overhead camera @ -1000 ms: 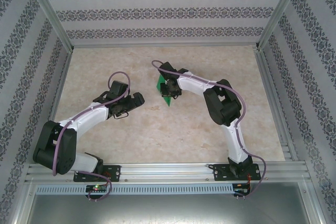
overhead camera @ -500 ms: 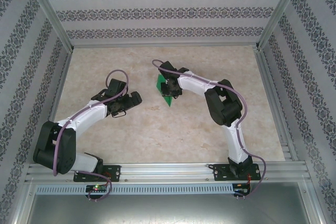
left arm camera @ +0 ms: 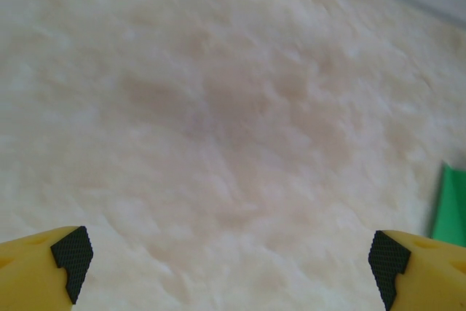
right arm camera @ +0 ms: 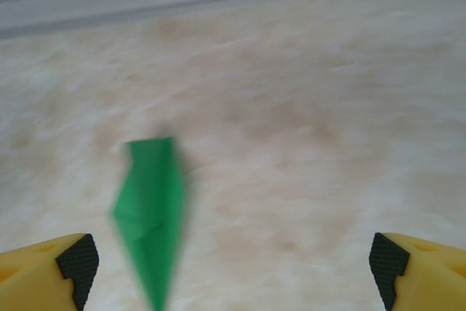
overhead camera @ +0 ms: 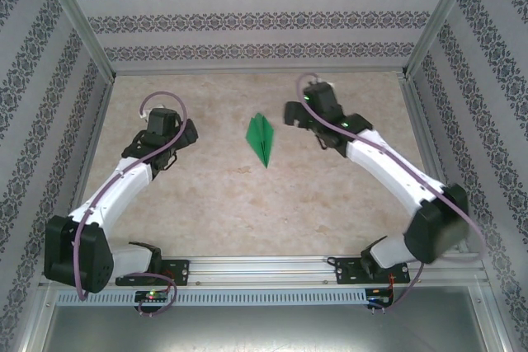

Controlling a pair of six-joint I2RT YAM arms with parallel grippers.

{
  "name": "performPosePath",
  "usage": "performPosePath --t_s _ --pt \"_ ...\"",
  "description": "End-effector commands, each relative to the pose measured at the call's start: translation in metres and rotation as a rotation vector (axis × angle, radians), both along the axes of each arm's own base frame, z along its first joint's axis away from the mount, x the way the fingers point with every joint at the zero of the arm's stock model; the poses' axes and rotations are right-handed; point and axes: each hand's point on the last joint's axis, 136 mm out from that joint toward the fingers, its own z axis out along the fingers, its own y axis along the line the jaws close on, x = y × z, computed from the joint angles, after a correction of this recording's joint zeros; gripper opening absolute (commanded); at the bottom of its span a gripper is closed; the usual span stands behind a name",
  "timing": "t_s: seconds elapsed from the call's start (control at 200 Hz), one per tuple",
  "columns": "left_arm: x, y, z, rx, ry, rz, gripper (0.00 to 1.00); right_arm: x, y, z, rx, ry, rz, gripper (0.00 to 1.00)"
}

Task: Fold a paper plane with a square sheet of paper (pick it up from the middle)
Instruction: Reset both arms

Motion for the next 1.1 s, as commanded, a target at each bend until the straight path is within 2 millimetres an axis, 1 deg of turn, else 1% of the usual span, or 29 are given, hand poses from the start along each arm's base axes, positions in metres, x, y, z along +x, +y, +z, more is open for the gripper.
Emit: performPosePath --t_s 0.0,0.035,0.04,0.06,0.155,0.245,0.31,0.375,0.415,0.44,0.55,0.664,0.689,0.759,0.779,0.794,0.874,0.949,0.999,1.099 --pt "-0.001 0.040 0.007 0.176 -0.077 0.085 1.00 -0.001 -0.075 -0.005 -0.181 -0.110 -0.188 0.98" --pt "-0.003 0.048 0.003 0.200 -0.084 0.105 1.00 -0.005 -0.095 -0.009 -0.213 -0.125 -0.235 0.98" --pt "-0.003 0.049 0.003 0.202 -0.087 0.107 1.00 -0.005 -0.100 -0.011 -0.216 -0.125 -0.248 0.98" --pt "-0.003 0.050 0.000 0.214 -0.092 0.103 1.00 -0.007 -0.111 -0.015 -0.230 -0.131 -0.270 0.98" --pt "-0.007 0.058 -0.013 0.284 -0.102 0.082 1.00 -0.015 -0.151 -0.041 -0.304 -0.168 -0.342 0.98" --pt "-0.007 0.059 -0.023 0.326 -0.125 0.040 1.00 -0.021 -0.178 -0.072 -0.294 -0.148 -0.395 0.98" --pt "-0.005 0.055 -0.030 0.331 -0.153 -0.006 1.00 -0.023 -0.188 -0.089 -0.300 -0.121 -0.408 0.98" --pt "-0.002 0.052 -0.036 0.322 -0.181 -0.050 1.00 -0.021 -0.191 -0.098 -0.329 -0.135 -0.389 0.98" --pt "0.000 0.048 -0.039 0.310 -0.205 -0.082 1.00 -0.018 -0.188 -0.101 -0.336 -0.158 -0.360 0.98" --pt "0.000 0.046 -0.045 0.302 -0.208 -0.104 1.00 -0.016 -0.186 -0.102 -0.335 -0.174 -0.342 0.98" --pt "0.005 0.036 -0.047 0.282 -0.295 -0.177 1.00 -0.005 -0.169 -0.104 -0.301 -0.252 -0.232 0.98" --pt "0.005 0.038 -0.051 0.296 -0.324 -0.179 1.00 0.004 -0.153 -0.104 -0.278 -0.295 -0.124 0.98" --pt "0.005 0.037 -0.051 0.300 -0.335 -0.184 1.00 0.006 -0.153 -0.104 -0.268 -0.306 -0.119 0.98" --pt "0.006 0.036 -0.052 0.306 -0.358 -0.197 1.00 0.008 -0.149 -0.118 -0.248 -0.292 -0.084 0.98" --pt "0.007 0.035 -0.053 0.305 -0.360 -0.204 1.00 0.011 -0.149 -0.114 -0.242 -0.317 -0.084 0.98" --pt "0.008 0.035 -0.052 0.305 -0.367 -0.208 1.00 0.010 -0.150 -0.114 -0.238 -0.323 -0.086 0.98" --pt "0.014 0.032 -0.061 0.298 -0.360 -0.235 1.00 0.008 -0.148 -0.116 -0.200 -0.325 -0.050 0.98" --pt "0.019 0.028 -0.068 0.292 -0.342 -0.261 1.00 0.007 -0.148 -0.124 -0.177 -0.340 -0.039 0.98" --pt "0.022 0.027 -0.073 0.288 -0.332 -0.267 1.00 0.007 -0.147 -0.121 -0.169 -0.372 -0.034 0.98" --pt "0.027 0.025 -0.083 0.283 -0.314 -0.289 1.00 0.006 -0.146 -0.122 -0.172 -0.357 -0.022 0.98"
